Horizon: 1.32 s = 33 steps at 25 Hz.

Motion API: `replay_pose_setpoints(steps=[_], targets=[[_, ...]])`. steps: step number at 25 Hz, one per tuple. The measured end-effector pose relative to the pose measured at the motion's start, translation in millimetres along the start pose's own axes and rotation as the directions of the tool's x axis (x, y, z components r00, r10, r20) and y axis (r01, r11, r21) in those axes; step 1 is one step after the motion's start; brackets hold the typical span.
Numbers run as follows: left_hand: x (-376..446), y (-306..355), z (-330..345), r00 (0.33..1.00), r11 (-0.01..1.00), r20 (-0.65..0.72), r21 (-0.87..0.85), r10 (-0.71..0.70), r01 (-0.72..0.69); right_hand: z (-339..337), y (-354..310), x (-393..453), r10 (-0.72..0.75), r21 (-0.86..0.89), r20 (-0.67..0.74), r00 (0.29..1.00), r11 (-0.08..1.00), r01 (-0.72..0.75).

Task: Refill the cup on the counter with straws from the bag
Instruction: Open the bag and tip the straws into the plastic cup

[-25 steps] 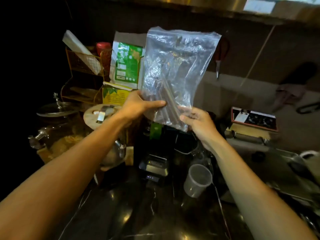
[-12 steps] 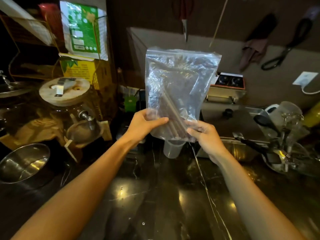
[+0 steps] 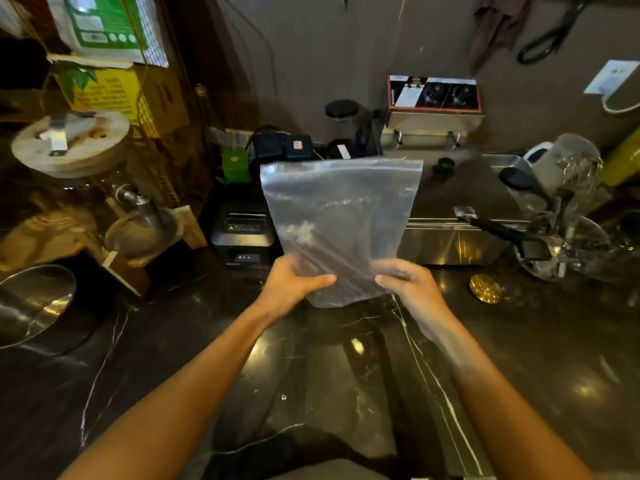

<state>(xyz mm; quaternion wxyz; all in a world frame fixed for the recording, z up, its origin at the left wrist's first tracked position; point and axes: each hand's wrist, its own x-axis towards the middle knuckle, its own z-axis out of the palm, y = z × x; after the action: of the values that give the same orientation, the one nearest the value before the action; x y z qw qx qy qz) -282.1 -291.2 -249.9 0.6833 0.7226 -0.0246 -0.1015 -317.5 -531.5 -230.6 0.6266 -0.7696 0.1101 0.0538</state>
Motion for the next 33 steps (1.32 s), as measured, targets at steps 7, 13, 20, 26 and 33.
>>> replay_pose_setpoints(steps=[7, 13, 20, 26, 33], targets=[[-29, -57, 24, 0.983, 0.979, 0.033, 0.102, -0.178, 0.174, 1, 51, -13, 0.037, 0.054, -0.097, 0.995, 0.998, -0.032], [-31, -61, 20, 0.99, 0.99, -0.012, 0.003, -0.142, 0.142, -7, 60, -10, 0.088, -0.001, -0.087, 0.992, 0.996, -0.089], [-34, -53, 4, 0.987, 0.978, 0.053, 0.149, -0.153, 0.144, -10, 52, 2, 0.022, -0.096, -0.032, 0.999, 0.995, -0.025], [-12, 5, 10, 0.99, 0.997, -0.143, -0.072, 0.012, -0.023, -19, 45, 4, -0.004, -0.155, -0.009, 1.0, 0.988, 0.003], [-8, 32, 21, 0.994, 0.995, -0.081, -0.06, 0.077, -0.082, -2, -9, -20, -0.21, -0.346, -0.421, 0.882, 0.936, 0.058]])
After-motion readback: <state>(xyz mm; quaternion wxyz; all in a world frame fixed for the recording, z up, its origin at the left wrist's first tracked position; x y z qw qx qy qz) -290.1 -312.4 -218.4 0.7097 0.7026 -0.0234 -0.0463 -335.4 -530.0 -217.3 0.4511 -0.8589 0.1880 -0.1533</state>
